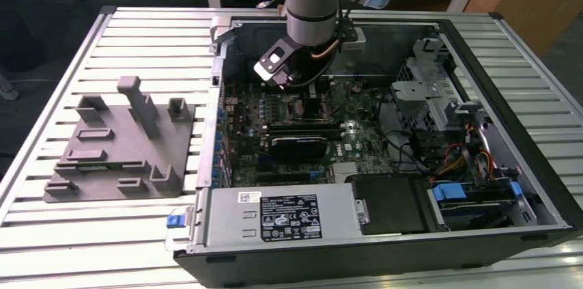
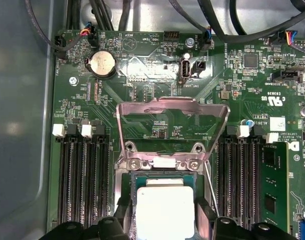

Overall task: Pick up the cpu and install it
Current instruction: 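Place the cpu into insertion slot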

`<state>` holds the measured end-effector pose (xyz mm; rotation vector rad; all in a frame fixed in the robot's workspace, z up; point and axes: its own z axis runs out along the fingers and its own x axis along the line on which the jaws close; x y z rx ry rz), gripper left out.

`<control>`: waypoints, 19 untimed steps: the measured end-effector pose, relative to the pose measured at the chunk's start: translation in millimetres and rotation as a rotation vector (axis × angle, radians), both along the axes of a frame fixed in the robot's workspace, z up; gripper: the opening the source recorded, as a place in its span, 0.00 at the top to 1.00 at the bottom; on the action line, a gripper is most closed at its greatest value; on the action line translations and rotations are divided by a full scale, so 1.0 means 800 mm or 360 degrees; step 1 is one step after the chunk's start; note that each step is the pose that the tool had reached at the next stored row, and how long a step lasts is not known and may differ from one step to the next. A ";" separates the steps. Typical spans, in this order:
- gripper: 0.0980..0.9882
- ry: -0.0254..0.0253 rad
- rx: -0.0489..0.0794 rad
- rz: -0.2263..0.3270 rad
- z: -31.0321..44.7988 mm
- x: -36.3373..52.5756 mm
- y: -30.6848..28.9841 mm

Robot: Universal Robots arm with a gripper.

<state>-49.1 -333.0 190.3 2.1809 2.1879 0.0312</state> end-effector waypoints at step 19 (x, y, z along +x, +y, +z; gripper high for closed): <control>0.42 0.00001 0.0000 0.0000 0.0108 0.000 0.0000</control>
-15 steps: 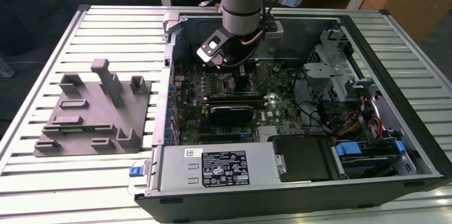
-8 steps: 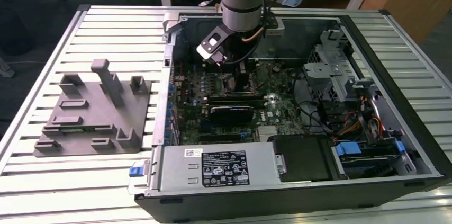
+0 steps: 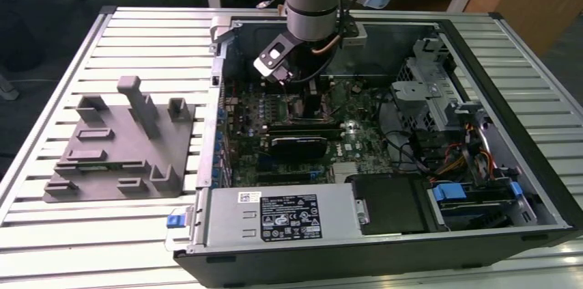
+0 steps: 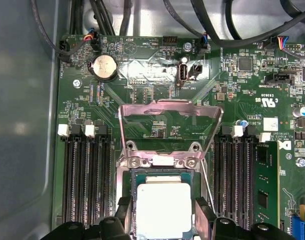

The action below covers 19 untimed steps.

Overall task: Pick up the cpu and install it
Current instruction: 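Place the cpu into insertion slot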

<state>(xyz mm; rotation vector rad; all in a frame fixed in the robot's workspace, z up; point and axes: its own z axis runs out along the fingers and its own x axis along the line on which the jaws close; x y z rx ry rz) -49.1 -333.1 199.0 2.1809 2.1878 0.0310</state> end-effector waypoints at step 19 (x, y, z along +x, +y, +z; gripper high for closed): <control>0.51 -0.00001 0.0000 0.0000 -0.0055 0.000 0.0004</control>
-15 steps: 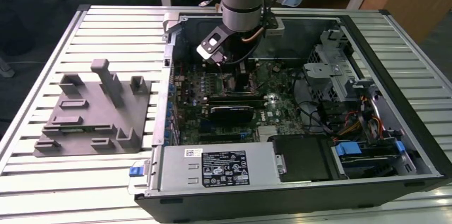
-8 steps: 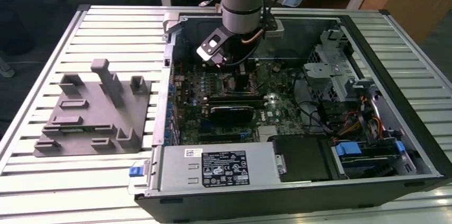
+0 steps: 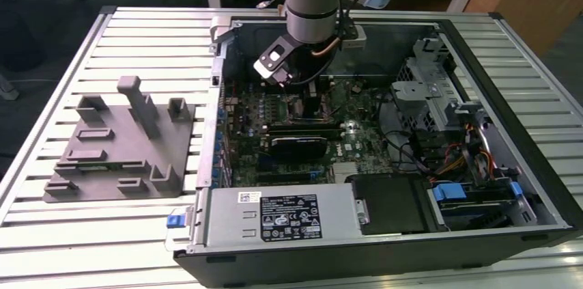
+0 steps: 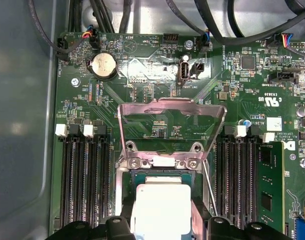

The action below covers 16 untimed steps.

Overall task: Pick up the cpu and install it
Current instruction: 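Place the cpu into insertion slot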

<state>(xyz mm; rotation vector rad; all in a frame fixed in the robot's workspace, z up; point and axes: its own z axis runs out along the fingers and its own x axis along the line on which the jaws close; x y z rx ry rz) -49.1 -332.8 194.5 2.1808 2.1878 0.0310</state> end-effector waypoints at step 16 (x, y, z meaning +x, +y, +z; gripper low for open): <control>0.50 -0.00005 0.0001 -0.0004 -0.0006 0.000 0.0001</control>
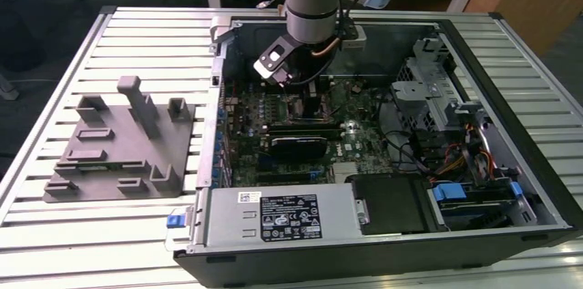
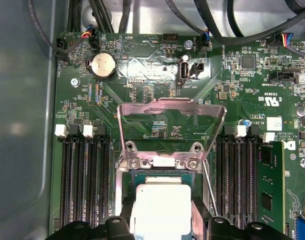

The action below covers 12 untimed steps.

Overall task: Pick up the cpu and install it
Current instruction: 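Place the cpu into insertion slot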

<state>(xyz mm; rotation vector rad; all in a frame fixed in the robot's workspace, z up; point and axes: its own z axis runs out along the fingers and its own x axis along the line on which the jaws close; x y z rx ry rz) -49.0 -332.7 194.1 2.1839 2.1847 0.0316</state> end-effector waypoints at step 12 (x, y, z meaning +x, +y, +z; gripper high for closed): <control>0.43 0.00004 0.0000 0.0000 0.0127 0.000 -0.0001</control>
